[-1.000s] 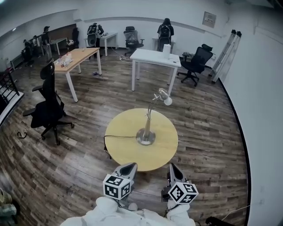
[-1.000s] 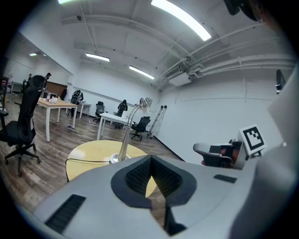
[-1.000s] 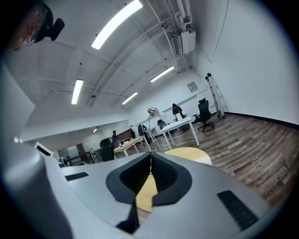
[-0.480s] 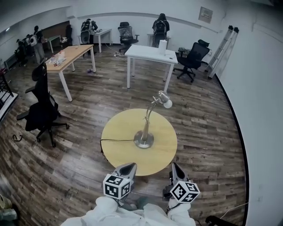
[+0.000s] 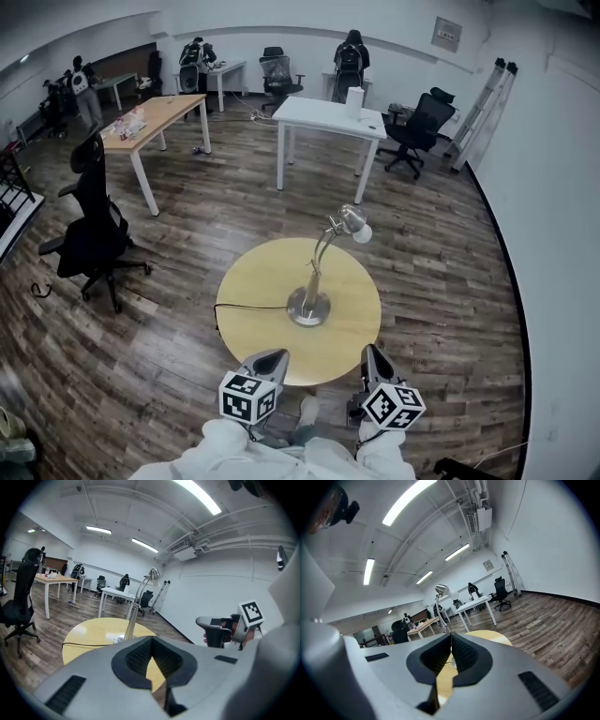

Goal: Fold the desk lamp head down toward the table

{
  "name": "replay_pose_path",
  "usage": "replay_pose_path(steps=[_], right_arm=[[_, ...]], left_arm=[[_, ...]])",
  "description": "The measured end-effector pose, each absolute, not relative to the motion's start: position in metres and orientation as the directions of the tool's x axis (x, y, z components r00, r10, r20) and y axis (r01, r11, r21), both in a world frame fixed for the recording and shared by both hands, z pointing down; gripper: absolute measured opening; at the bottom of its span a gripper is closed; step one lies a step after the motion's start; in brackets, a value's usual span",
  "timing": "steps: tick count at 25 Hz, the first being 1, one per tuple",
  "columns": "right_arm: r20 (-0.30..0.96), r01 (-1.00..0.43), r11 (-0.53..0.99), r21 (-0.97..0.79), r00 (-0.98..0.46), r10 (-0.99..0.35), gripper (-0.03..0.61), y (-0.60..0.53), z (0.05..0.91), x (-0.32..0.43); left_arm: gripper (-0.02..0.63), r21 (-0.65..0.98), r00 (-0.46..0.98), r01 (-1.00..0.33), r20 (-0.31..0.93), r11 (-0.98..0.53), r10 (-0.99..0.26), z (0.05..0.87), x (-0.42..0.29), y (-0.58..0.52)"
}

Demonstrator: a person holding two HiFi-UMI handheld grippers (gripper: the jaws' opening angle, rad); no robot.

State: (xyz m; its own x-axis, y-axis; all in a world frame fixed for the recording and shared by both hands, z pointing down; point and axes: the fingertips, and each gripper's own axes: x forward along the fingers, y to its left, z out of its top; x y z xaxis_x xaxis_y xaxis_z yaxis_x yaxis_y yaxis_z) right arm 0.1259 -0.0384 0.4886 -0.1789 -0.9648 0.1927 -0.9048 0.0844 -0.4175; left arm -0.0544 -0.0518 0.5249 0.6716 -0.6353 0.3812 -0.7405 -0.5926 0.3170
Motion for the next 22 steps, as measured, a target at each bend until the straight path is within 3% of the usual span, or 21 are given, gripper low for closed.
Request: replay_pose_path(steps=[22], right_arm=[[0.114, -0.874, 0.279, -0.398, -0.348, -0.930, 0.014, -0.166, 0.464, 0.188]], left_arm=[[-0.003, 0.250, 0.575, -0.816, 0.428, -0.521, -0.697, 0.518, 0.016, -0.162]])
